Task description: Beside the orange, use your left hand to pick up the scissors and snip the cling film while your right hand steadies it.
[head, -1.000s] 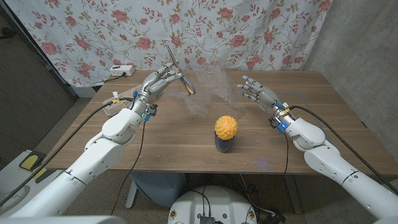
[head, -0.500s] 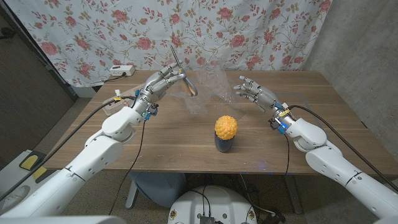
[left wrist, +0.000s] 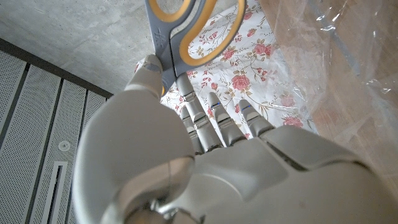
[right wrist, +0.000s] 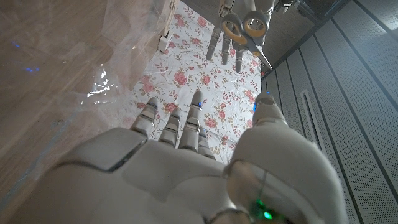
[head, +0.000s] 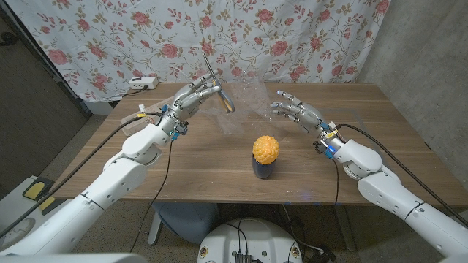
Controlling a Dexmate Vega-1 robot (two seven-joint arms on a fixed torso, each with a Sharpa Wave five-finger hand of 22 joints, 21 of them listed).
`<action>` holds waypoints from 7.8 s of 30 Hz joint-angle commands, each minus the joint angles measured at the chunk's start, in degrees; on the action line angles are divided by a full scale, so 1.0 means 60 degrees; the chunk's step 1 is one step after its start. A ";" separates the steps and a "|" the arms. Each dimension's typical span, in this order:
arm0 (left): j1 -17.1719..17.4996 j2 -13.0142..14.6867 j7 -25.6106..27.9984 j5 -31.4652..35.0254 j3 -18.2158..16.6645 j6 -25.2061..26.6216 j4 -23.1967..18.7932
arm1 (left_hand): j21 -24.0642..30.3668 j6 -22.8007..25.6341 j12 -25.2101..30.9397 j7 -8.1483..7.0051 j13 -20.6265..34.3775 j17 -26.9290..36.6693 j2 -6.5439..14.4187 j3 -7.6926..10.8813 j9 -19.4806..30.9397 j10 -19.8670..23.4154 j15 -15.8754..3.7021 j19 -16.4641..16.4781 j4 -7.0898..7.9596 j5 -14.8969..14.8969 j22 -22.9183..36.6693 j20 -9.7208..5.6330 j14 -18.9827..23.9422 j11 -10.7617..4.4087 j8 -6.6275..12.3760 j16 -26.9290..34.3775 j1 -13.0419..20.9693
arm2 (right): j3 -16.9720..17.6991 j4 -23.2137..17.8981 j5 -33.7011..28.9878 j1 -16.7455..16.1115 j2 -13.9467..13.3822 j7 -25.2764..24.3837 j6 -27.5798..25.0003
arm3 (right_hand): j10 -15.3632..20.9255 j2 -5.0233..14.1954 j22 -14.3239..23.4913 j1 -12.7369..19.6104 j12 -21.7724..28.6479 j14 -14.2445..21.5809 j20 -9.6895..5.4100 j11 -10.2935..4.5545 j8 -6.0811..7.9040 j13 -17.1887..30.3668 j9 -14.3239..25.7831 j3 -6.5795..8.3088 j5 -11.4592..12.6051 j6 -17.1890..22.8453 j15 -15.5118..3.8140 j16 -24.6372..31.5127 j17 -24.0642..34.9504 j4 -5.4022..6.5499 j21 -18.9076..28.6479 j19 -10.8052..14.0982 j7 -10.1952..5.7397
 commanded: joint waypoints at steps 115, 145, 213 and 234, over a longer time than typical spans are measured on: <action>-0.0964 -0.0502 -0.1230 -0.0354 0.0999 -0.0141 0.1189 | 0.0045 0.0039 -0.0025 -0.0137 0.0065 0.0120 0.0704 0.0079 0.0015 -0.0002 -0.0176 -0.0076 0.0027 -0.0026 0.0000 0.0060 -0.0318 -0.0158 0.0058 0.0035 0.0538 | -0.1441 -0.1192 -0.0503 0.1824 -0.0127 0.0234 -0.3207 | -0.2732 0.0021 0.0023 -0.0487 -0.0939 -0.1831 0.0045 0.0729 0.1071 0.0124 0.0397 -0.0014 -0.0154 0.4647 0.1056 -0.0357 0.0076 0.0349 -0.0079 -0.1056 -0.0169; -0.0963 -0.0541 -0.1387 -0.0396 0.1062 -0.0193 0.1287 | 0.0052 0.0018 -0.0044 -0.0123 0.0066 0.0132 0.0708 0.0093 0.0015 -0.0014 -0.0184 -0.0088 0.0024 -0.0037 -0.0002 0.0065 -0.0326 -0.0158 0.0053 0.0041 0.0530 | -0.1632 -0.0814 0.0218 0.2033 0.0194 0.0933 -0.3323 | -0.2552 0.0394 0.0014 0.0180 -0.0823 -0.1730 0.0002 0.0311 0.1305 0.0121 0.0693 0.0395 -0.0092 0.5070 0.0766 -0.0279 0.0045 0.0118 -0.0028 -0.1013 -0.0730; -0.1186 -0.0822 -0.1608 -0.0312 0.1341 -0.0307 0.1695 | 0.0069 0.0116 -0.0153 -0.0286 0.0008 0.0255 0.0721 0.0060 0.0017 -0.0068 -0.0258 -0.0117 -0.0005 -0.0100 -0.0005 0.0071 -0.0301 -0.0161 0.0092 0.0171 0.0587 | -0.1954 0.0465 0.1631 0.2697 0.0949 0.2618 -0.4359 | -0.3071 -0.0184 -0.0001 0.0662 -0.0975 -0.1912 0.0021 0.0622 0.1132 -0.0085 0.1140 0.0299 -0.0281 0.4653 0.0944 -0.0315 0.0031 0.0259 -0.0050 -0.0850 -0.0492; -0.1271 -0.1261 -0.1411 -0.0223 0.1503 -0.0530 0.1853 | 0.0080 0.0182 -0.0177 -0.0357 -0.0003 0.0296 0.0752 0.0059 0.0017 -0.0075 -0.0246 -0.0109 0.0005 -0.0112 -0.0006 0.0075 -0.0293 -0.0157 0.0108 0.0207 0.0614 | -0.1909 0.0520 0.1419 0.2949 0.0664 0.2947 -0.4412 | -0.3016 -0.0259 0.0001 0.0649 -0.0965 -0.1895 0.0018 0.0669 0.1149 -0.0232 0.1198 0.0224 -0.0259 0.4854 0.1101 -0.0308 0.0024 0.0270 -0.0056 -0.0860 -0.0442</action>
